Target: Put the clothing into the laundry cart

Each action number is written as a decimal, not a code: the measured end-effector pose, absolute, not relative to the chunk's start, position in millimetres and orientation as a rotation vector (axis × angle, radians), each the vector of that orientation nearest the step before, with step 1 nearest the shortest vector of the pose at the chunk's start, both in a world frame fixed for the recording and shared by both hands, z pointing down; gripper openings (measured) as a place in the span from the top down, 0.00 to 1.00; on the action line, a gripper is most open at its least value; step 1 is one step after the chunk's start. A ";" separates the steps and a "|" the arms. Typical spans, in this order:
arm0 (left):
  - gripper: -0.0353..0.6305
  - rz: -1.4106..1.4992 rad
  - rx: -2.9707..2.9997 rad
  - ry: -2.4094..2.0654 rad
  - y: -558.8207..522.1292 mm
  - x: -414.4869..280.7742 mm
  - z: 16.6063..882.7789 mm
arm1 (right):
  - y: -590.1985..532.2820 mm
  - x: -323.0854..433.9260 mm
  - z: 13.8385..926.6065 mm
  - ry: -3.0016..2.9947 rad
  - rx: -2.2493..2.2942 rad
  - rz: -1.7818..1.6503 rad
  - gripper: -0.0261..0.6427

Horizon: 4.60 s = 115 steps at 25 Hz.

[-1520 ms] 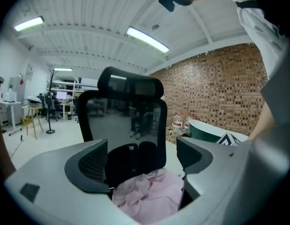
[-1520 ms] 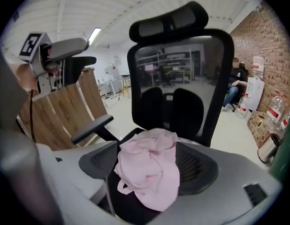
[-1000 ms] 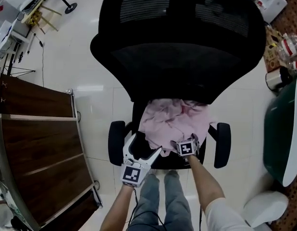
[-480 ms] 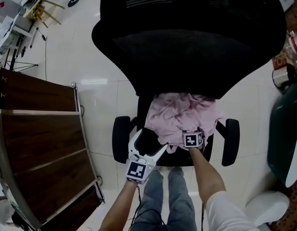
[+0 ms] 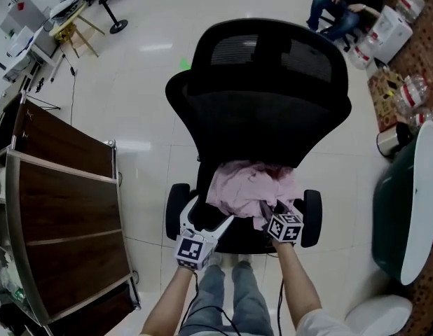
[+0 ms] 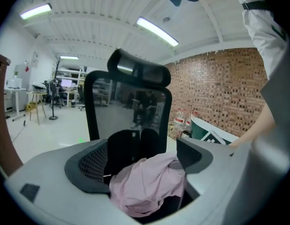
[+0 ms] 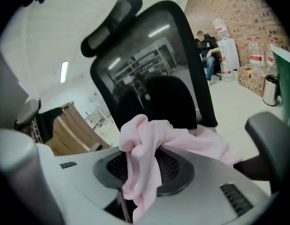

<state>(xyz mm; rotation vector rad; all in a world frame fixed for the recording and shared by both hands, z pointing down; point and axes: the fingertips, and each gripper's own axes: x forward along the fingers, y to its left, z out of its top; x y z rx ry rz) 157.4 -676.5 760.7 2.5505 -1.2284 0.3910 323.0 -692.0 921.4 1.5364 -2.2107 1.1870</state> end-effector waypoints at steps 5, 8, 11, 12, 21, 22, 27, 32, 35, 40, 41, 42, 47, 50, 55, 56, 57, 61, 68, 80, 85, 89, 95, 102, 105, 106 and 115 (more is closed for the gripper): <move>0.29 0.262 2.578 -1.312 -667.9 146.7 672.0 | -696.4 320.2 753.9 -2.467 1.642 1.033 0.76; 0.29 0.186 2.592 -1.396 -658.9 131.1 623.7 | -683.0 323.6 661.8 -2.599 1.722 0.988 0.76; 0.29 0.106 2.615 -1.449 -645.3 118.0 571.0 | -659.6 332.6 585.5 -2.708 1.796 0.919 0.76; 0.29 0.075 2.625 -1.468 -640.5 113.7 554.4 | -650.8 335.6 564.2 -2.733 1.811 0.888 0.77; 0.29 -0.151 2.720 -1.569 -601.8 92.3 436.5 | -595.6 342.8 384.7 -3.014 1.860 0.477 0.77; 0.29 -0.175 2.723 -1.583 -598.8 90.4 428.1 | -591.7 341.1 367.0 -3.054 1.847 0.430 0.77; 0.29 -0.247 2.732 -1.650 -576.1 80.5 395.9 | -568.0 318.0 307.2 -3.244 1.682 0.294 0.78; 0.29 -0.274 2.664 -1.807 -555.9 49.9 384.7 | -564.2 280.1 287.1 -3.347 1.495 0.266 0.78; 0.29 -0.272 2.597 -1.935 -537.7 4.2 382.2 | -558.5 225.9 279.2 -3.424 1.309 0.268 0.78; 0.29 -0.224 2.365 -2.274 -481.7 -60.2 372.4 | -545.0 149.4 261.1 -3.572 0.828 0.361 0.78; 0.29 -0.212 2.295 -2.353 -464.1 -76.7 371.3 | -538.6 128.7 257.6 -3.592 0.700 0.385 0.78; 0.29 -0.209 2.227 -2.420 -446.6 -93.2 370.5 | -530.5 107.4 254.1 -3.606 0.582 0.404 0.78; 0.29 -0.237 1.904 -2.676 -350.0 -168.7 371.1 | -474.4 6.5 239.7 -3.626 0.099 0.492 0.78; 0.29 -0.223 1.738 -2.795 -282.5 -212.6 370.7 | -429.6 -46.6 236.5 -3.613 -0.104 0.571 0.78; 0.29 -0.180 1.533 -2.933 -176.6 -268.8 367.3 | -348.0 -130.5 235.9 -3.546 -0.380 0.682 0.78; 0.29 -0.170 1.499 -2.959 -155.8 -278.6 365.9 | -328.1 -147.2 234.9 -3.526 -0.455 0.717 0.78; 0.29 -0.163 1.466 -2.982 -135.3 -288.2 365.1 | -308.5 -163.8 234.1 -3.505 -0.527 0.753 0.78; 0.29 -0.150 1.314 -3.063 -48.6 -324.9 363.5 | -246.9 -223.7 237.0 -3.465 -0.621 0.786 0.78; 0.29 -0.161 1.075 -3.177 69.6 -377.2 364.3 | -142.7 -318.9 235.7 -3.358 -0.867 0.827 0.78; 0.29 -0.168 0.715 -3.282 183.3 -435.7 371.8 | -23.5 -464.4 206.8 -3.225 -1.207 0.799 0.77; 0.29 -0.135 0.603 -3.298 197.3 -486.8 373.8 | 12.1 -554.6 215.4 -3.181 -1.307 0.724 0.77; 0.29 -0.137 0.488 -3.302 204.7 -540.0 384.0 | 43.9 -644.8 263.2 -3.074 -1.280 0.516 0.77; 0.29 -0.168 0.357 -3.293 215.7 -588.5 393.4 | 80.5 -724.8 389.3 -2.719 -1.149 0.212 0.69; 0.29 -0.146 0.380 -3.259 231.4 -614.3 411.7 | 76.4 -740.6 403.5 -2.809 -1.013 0.058 0.18; 0.29 -0.087 0.458 -3.251 230.7 -621.3 408.8 | 77.4 -734.0 372.9 -2.926 -1.023 0.124 0.19; 0.29 -0.063 0.468 -3.257 233.0 -620.4 405.9 | 80.7 -728.2 366.5 -2.956 -1.044 0.140 0.19; 0.29 0.033 0.317 -3.286 282.2 -602.5 395.4 | 112.9 -673.8 369.9 -3.090 -1.107 0.198 0.20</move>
